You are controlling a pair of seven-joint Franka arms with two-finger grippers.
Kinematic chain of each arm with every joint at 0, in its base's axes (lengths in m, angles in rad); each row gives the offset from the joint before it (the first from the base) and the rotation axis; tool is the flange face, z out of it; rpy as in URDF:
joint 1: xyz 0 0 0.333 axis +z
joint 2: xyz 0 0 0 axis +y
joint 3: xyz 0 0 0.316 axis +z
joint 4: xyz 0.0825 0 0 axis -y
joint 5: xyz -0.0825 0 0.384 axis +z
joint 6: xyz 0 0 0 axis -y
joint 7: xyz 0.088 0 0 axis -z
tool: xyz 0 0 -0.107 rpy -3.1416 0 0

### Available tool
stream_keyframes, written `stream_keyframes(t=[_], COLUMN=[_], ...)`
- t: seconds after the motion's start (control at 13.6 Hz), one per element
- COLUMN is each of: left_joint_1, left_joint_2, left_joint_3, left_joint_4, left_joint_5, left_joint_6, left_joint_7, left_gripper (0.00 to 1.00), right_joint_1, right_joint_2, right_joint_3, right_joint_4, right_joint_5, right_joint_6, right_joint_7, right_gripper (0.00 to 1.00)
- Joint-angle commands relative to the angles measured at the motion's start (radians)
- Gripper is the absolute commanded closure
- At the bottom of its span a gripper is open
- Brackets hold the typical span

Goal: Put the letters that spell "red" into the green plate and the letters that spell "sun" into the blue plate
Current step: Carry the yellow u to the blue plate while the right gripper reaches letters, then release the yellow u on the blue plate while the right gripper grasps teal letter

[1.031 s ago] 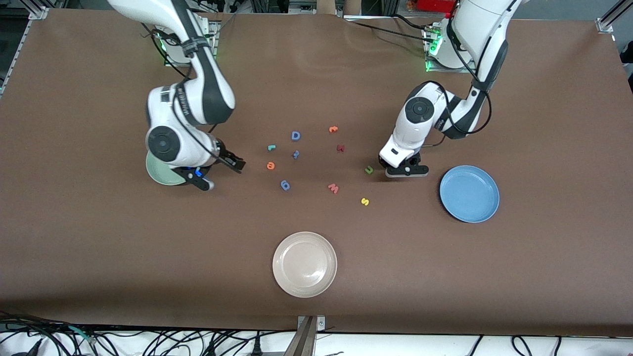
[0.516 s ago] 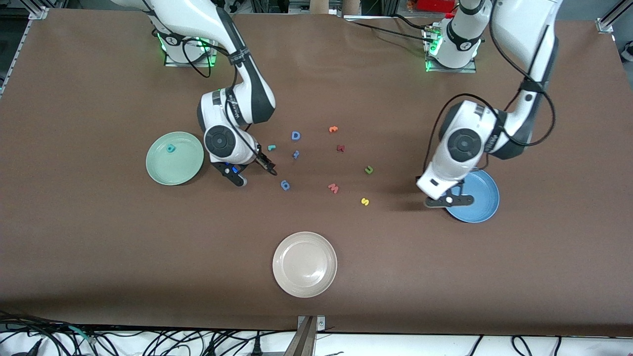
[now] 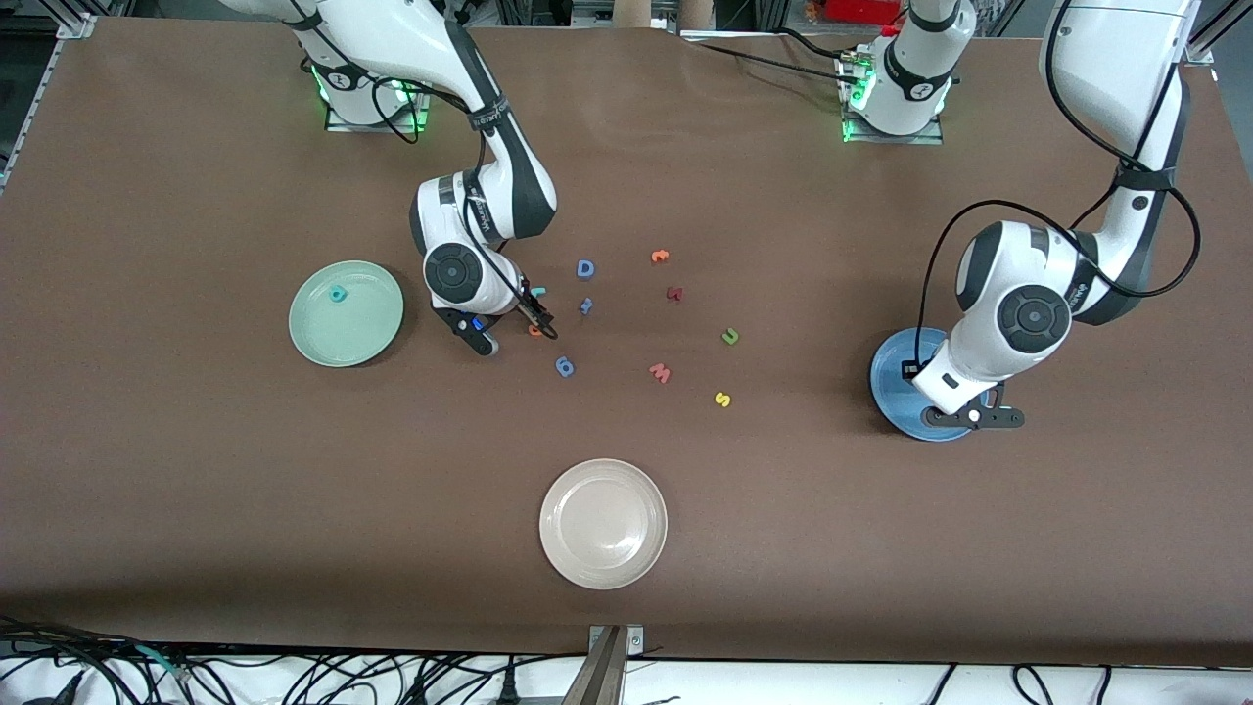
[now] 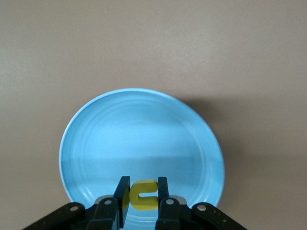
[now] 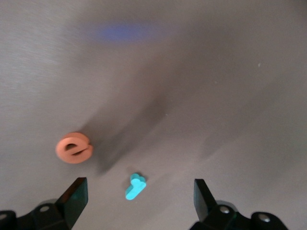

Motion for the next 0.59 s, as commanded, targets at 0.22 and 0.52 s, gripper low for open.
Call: stream_keyframes(t=[0.22,0.52], left_joint_1=[0.01,-0.004], left_joint_2=[0.058,0.047], left_joint_3=[-0.014,-0.101], left_joint_4=[0.026,0.066], left_joint_5=[0.015,-0.051], left_joint_6=[-0.018,-0.018], left_joint_7=[0.021,0.004], left_gripper=[0.0,0.0], right_joint_1=[0.011,0.011], right_joint_2=[-0.019,-0.035], right_joint_3=[0.019,0.019], right_joint_4=[-0.075,-0.091], right_joint_5=[0.043,0.123], right_joint_6=[0.084,0.091], right_joint_7=[0.004,-0.011], right_gripper=[0.04,0.05])
